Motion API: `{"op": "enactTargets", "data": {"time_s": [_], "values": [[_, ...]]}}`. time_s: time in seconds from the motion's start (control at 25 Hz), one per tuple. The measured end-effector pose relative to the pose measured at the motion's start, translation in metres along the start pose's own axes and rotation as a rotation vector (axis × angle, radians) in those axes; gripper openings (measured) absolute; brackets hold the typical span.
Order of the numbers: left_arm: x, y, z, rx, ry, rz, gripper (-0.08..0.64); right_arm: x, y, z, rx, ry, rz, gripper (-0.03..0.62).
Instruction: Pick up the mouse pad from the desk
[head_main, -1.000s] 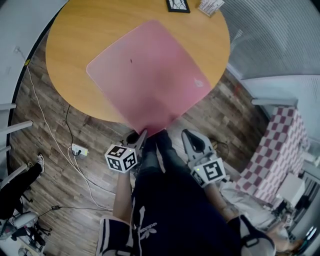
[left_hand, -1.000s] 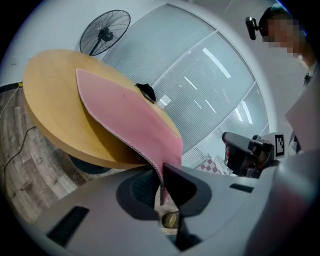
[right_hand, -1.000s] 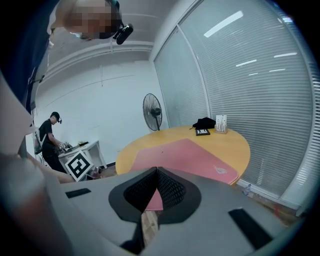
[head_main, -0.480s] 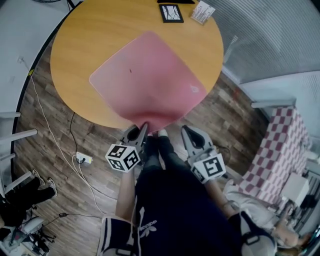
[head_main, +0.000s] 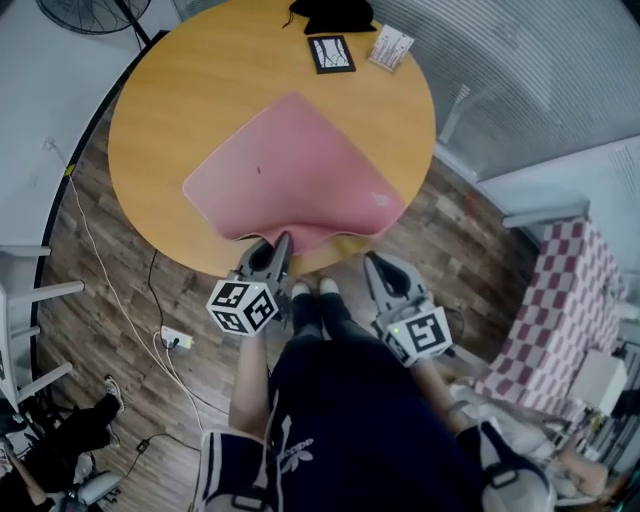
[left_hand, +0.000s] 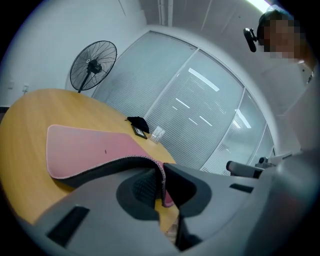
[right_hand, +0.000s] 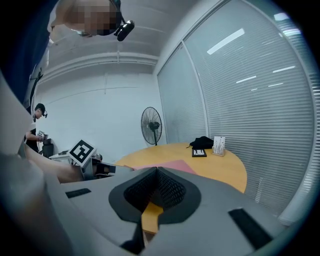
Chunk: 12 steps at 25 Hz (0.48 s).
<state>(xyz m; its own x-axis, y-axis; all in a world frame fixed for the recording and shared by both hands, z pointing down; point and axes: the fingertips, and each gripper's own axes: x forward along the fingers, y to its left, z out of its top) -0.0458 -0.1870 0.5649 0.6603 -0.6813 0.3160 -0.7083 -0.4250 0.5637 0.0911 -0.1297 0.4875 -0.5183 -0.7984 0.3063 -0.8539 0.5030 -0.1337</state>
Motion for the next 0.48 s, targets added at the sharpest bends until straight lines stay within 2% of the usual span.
{"op": "enactTargets", "data": {"time_s": [0.48], "values": [[0.022, 0.004, 0.069, 0.099, -0.072, 0.009, 0.024, 0.012, -0.028, 0.033, -0.048, -0.066, -0.05, 0.003]]}}
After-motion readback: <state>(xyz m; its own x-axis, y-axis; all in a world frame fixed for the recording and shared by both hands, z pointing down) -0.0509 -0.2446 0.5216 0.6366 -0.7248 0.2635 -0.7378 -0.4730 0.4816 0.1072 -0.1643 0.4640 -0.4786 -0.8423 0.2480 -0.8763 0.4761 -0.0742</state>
